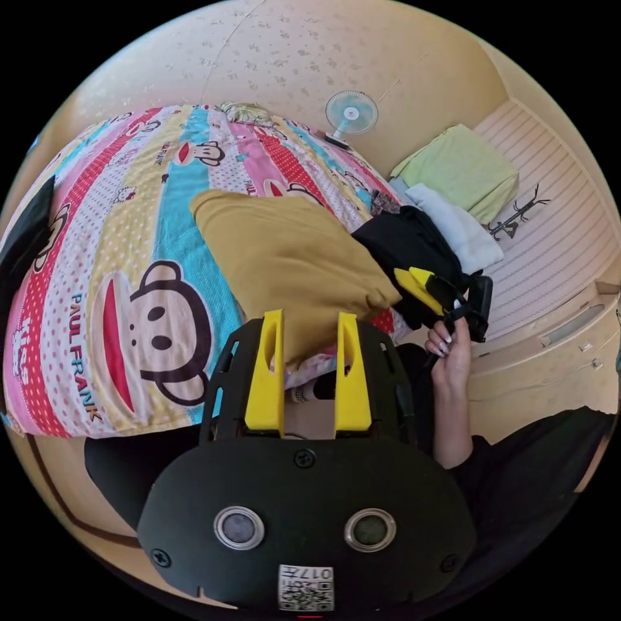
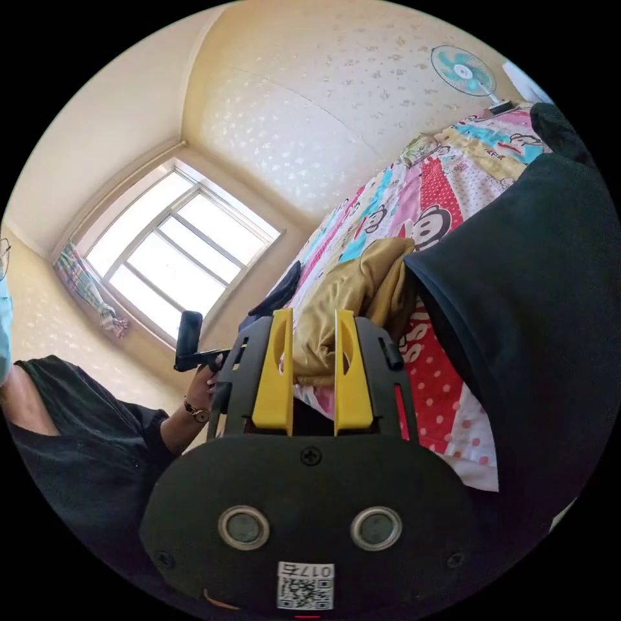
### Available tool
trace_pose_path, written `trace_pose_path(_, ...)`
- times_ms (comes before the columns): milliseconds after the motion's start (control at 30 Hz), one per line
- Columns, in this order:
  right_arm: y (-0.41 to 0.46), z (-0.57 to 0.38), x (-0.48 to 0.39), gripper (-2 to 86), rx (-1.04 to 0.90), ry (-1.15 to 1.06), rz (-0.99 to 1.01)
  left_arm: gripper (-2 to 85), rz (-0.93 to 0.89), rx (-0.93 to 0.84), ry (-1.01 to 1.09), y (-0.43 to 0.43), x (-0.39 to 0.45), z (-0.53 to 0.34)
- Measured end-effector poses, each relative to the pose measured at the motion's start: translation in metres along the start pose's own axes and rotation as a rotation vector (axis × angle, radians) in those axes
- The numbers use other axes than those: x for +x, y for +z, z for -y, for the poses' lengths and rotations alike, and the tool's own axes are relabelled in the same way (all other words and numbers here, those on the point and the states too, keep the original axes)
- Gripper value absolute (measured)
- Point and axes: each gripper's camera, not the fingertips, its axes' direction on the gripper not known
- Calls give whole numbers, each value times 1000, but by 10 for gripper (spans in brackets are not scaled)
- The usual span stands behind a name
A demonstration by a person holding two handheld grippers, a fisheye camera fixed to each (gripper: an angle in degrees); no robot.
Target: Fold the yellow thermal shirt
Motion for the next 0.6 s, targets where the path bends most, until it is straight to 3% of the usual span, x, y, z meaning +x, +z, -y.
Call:
trace_pose_path(100,32,6,4,79,-198,29,-164,128,129,-51,-20,32,-6,-8)
trace_pose_path(233,26,5,12,41,-181,85,-133,104,-72,-21,-94,43,-26,-9)
trace_pose_path(367,-8,12,0,28,-148,73,-206,63,-77,-15,-63,29,-31,-9)
trace_pose_path(467,-1,17,25,20,-297,154,-290,25,-59,-131,-119,49,-48,-14)
trace_pose_path(533,5,11,51,17,-314,218,-225,7,-223,-94,-205,55,-70,-24)
trace_pose_path(600,-5,6,64,15,-264,257,-100,3,-258,-41,-223,48,-80,-31)
